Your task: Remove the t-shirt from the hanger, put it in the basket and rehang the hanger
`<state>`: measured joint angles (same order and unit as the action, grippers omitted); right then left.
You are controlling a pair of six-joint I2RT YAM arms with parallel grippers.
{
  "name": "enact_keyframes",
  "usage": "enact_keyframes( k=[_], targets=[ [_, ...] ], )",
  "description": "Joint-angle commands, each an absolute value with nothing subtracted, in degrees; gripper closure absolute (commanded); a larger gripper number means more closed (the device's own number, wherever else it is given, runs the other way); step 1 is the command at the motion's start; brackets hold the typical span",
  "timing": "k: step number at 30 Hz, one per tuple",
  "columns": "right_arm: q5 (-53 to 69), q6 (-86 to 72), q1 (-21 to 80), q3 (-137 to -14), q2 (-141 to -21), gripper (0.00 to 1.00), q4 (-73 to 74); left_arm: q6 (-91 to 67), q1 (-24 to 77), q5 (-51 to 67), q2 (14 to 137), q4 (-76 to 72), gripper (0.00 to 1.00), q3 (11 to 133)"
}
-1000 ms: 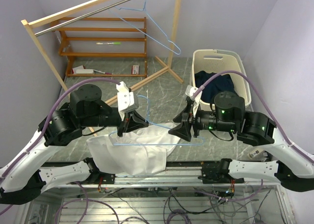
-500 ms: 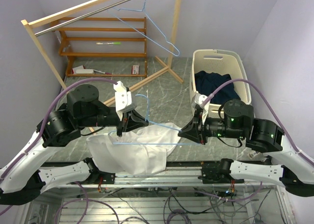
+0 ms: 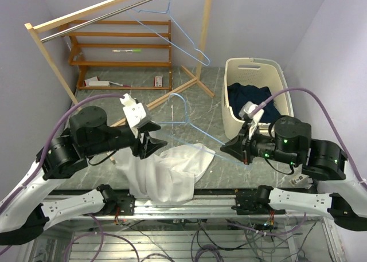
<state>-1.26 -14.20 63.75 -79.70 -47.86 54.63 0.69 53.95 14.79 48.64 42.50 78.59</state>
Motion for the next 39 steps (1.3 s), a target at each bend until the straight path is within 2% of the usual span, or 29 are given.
enact_keyframes(
  k=[1,7,13,16,21,28,30,34,39],
  targets=[
    [-3.93,-16.64,63.72,-82.17,-46.82,1.00,60.14,-2.95,53.88,0.55,44.02,43.14,0.35,75.79],
    [-0.10,-16.68,63.67,-79.24,-53.05,1.00,65.71,-7.25,53.93,-6.62,34.40,43.04,0.40,68.07],
    [-8.50,-17.88,63.63,-84.93,-56.36,1.00,62.65,-11.75,53.93,-13.94,25.56,42.59,0.51,60.13],
    [-13.22,-17.23,63.69,-89.44,-58.26,1.00,59.19,-13.35,53.90,-14.70,20.49,40.67,0.52,57.89],
    [-21.51,-12.47,63.70,-92.85,-62.25,1.00,45.84,-15.96,53.93,-16.47,13.89,38.45,0.51,53.67],
    [-26.90,-0.17,62.86,-87.52,-66.57,1.00,14.86,-17.80,53.91,-17.93,12.73,37.41,0.49,50.44],
    [-25.11,0.12,60.70,-89.86,-69.80,1.00,10.99,-17.74,53.95,-16.84,13.16,36.64,0.48,49.26],
    [-8.98,-6.47,50.39,-98.42,-77.63,1.00,10.39,-17.51,53.88,-15.80,15.17,36.22,0.50,48.92],
    [-0.48,-10.88,42.80,-107.75,-86.56,1.00,10.05,-17.68,53.91,-15.39,14.44,36.01,0.52,48.69]
  ],
)
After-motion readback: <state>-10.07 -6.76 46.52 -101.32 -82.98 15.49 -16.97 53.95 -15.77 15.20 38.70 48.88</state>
